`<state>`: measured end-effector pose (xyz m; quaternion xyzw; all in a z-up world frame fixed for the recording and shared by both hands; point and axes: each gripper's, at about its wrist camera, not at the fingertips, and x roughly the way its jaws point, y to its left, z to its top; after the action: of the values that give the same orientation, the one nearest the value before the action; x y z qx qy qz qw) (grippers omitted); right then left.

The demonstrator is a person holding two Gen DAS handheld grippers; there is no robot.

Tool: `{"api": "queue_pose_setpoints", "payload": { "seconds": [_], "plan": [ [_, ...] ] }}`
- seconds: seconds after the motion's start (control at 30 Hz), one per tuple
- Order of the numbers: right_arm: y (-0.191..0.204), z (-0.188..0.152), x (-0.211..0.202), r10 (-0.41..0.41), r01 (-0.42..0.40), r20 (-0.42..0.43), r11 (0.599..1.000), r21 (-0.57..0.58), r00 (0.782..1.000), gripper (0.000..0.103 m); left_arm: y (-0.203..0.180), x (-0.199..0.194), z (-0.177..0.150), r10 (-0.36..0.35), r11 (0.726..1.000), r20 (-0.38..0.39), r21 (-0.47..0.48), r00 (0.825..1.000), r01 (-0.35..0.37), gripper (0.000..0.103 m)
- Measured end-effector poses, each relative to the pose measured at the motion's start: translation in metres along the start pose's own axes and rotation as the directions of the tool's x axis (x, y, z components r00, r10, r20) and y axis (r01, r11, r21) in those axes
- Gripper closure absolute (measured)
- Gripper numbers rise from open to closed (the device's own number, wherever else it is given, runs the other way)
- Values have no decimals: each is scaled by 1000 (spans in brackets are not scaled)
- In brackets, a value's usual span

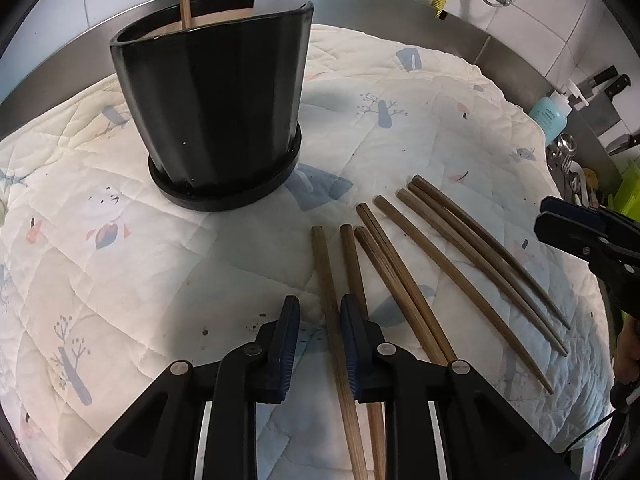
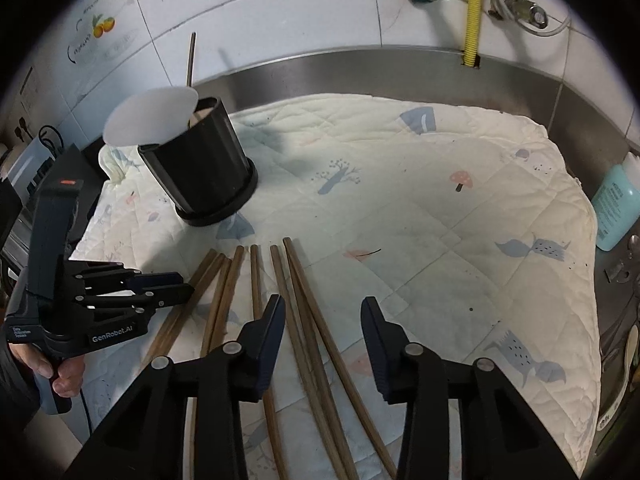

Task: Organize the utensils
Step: 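Grasp a wooden chopstick with the left tool while the right tool grasps another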

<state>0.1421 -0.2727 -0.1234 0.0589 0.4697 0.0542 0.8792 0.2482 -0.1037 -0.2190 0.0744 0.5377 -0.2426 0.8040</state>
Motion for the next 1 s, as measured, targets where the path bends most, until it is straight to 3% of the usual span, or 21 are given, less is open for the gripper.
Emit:
{"api": "queue_pose_setpoints", "payload": {
  "seconds": [0.17, 0.57, 0.77, 1.0],
  "plan": [
    [0, 5, 15, 3, -4, -39, 1000, -18, 999, 66, -2, 2, 3, 17, 1000, 4, -4, 1000, -17, 81],
    [1, 12, 53, -2, -5, -114, 998, -63, 993, 68, 2, -3, -4, 19, 1000, 18, -18, 1000, -19, 84],
    [-17, 10, 55, -22, 21, -103, 1000, -16, 994, 68, 3, -4, -5, 17, 1000, 19, -19, 1000, -16, 84],
    [-14, 9, 55, -36, 30, -99, 997, -65, 994, 72, 3, -6, -5, 19, 1000, 15, -15, 1000, -18, 84]
  ]
}}
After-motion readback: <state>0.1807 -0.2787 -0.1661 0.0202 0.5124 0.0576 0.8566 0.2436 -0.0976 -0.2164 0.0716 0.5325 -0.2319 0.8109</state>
